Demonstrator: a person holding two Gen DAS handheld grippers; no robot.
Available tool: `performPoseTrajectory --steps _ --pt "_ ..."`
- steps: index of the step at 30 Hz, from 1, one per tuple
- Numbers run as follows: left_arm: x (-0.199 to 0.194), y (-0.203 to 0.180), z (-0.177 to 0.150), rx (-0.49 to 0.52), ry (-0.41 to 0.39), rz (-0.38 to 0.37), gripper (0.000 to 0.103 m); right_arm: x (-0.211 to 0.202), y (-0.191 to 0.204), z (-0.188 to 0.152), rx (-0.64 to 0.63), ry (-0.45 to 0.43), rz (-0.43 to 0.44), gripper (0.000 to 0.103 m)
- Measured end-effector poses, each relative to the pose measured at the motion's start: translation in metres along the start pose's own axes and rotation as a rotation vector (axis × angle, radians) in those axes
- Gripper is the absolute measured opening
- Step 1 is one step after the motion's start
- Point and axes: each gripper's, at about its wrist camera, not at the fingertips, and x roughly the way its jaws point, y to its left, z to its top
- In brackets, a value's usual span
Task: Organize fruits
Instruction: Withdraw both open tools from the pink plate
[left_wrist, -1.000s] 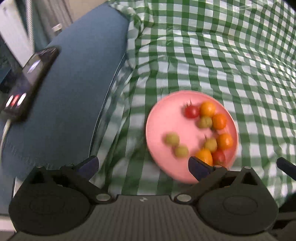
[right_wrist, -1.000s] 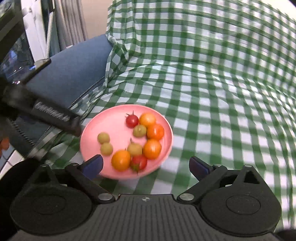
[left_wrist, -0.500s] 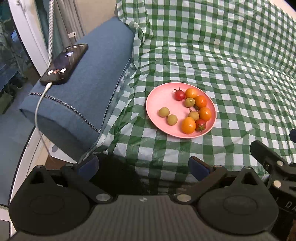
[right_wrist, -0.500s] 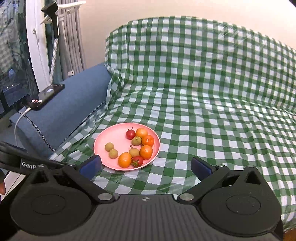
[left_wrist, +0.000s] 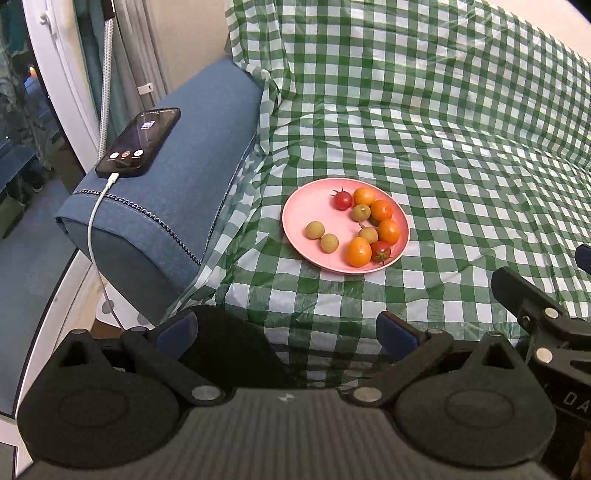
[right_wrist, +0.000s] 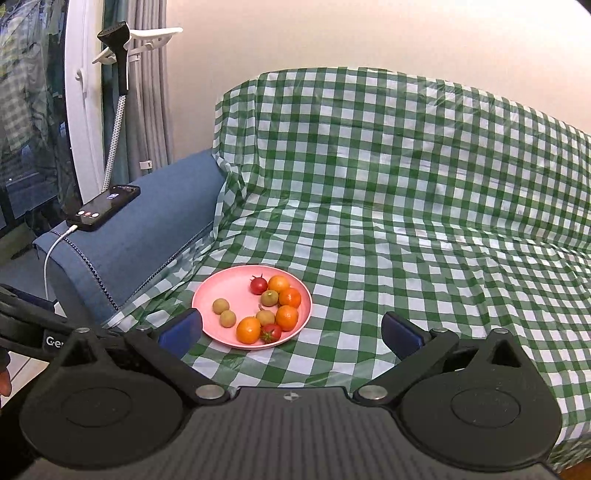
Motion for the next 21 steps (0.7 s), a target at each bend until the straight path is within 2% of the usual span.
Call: performPoseTrajectory --steps 6,21 --pt "-0.002 0.0 0.0 -0.001 -0.009 -0.005 0.103 -0.003 0.003 0.0 -0.01 -0.005 -0.005 0.102" --pt "0.008 -0.004 0.0 0.024 0.026 -0.012 0.103 0.002 0.0 -0.004 -0.007 0.016 -0.006 0.102"
